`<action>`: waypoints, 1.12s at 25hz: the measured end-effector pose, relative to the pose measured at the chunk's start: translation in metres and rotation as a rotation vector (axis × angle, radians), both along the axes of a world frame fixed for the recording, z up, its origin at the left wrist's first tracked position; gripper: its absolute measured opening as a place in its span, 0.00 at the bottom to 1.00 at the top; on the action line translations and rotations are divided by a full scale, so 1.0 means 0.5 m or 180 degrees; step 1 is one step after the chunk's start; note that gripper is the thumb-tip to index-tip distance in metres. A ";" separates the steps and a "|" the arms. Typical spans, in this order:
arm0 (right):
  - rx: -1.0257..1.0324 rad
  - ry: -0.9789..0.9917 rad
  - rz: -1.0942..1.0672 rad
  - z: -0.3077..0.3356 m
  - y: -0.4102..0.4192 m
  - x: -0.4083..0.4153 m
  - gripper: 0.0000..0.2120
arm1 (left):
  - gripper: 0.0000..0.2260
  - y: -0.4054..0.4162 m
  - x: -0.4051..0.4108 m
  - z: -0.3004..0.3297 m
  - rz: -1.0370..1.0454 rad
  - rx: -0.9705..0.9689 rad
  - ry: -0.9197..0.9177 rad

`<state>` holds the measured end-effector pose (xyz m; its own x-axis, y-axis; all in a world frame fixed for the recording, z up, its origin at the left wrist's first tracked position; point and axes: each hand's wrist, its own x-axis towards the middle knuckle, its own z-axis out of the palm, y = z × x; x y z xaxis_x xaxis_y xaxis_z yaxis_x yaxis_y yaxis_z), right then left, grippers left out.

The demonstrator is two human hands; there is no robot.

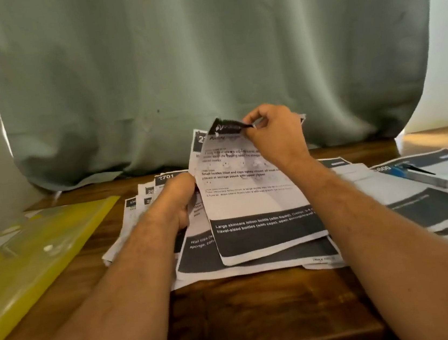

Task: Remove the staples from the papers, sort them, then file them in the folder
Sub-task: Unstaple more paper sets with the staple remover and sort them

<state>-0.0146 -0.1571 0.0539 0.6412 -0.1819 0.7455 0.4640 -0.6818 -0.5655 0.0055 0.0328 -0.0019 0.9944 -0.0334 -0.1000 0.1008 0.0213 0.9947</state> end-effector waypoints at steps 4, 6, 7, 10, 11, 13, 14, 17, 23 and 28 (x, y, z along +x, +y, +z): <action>0.0597 0.0051 0.0225 0.001 -0.018 0.001 0.08 | 0.14 -0.010 0.007 -0.007 0.0313 -0.0412 -0.0255; 0.0741 0.0112 0.0322 -0.005 -0.026 0.003 0.08 | 0.13 -0.016 0.009 -0.005 0.0477 -0.0601 -0.0314; 0.0759 0.0122 0.0344 -0.007 -0.029 0.002 0.08 | 0.12 -0.018 0.010 -0.005 0.0522 -0.0625 -0.0338; 0.0736 0.0087 0.0266 -0.008 -0.031 -0.003 0.09 | 0.11 -0.013 0.020 -0.009 0.0560 -0.0423 -0.0390; 0.0738 0.0042 0.0210 -0.008 -0.031 -0.005 0.10 | 0.11 -0.011 0.021 -0.010 0.0578 -0.0349 -0.0406; 0.0771 -0.0100 0.0138 -0.009 -0.029 -0.008 0.11 | 0.11 -0.007 0.023 -0.011 0.0545 -0.0383 -0.0403; 0.0764 -0.0177 0.0103 -0.010 -0.029 -0.008 0.11 | 0.12 -0.007 0.021 -0.010 0.0482 -0.0428 -0.0385; 0.0676 -0.0222 0.0055 -0.016 -0.030 -0.004 0.09 | 0.16 -0.004 0.011 -0.008 0.0159 -0.0323 -0.0371; -0.0302 0.0135 -0.0021 -0.049 -0.007 0.012 0.06 | 0.15 -0.008 -0.009 -0.004 -0.0281 -0.0146 -0.0168; -0.0772 -0.0012 -0.0155 -0.055 -0.001 0.010 0.10 | 0.09 -0.013 -0.007 0.014 0.0460 -0.0372 -0.0437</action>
<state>-0.0097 -0.1576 0.0265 0.6332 -0.0280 0.7734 0.4290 -0.8191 -0.3808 0.0020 0.0262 0.0051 0.9937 0.1068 0.0328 -0.0478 0.1416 0.9888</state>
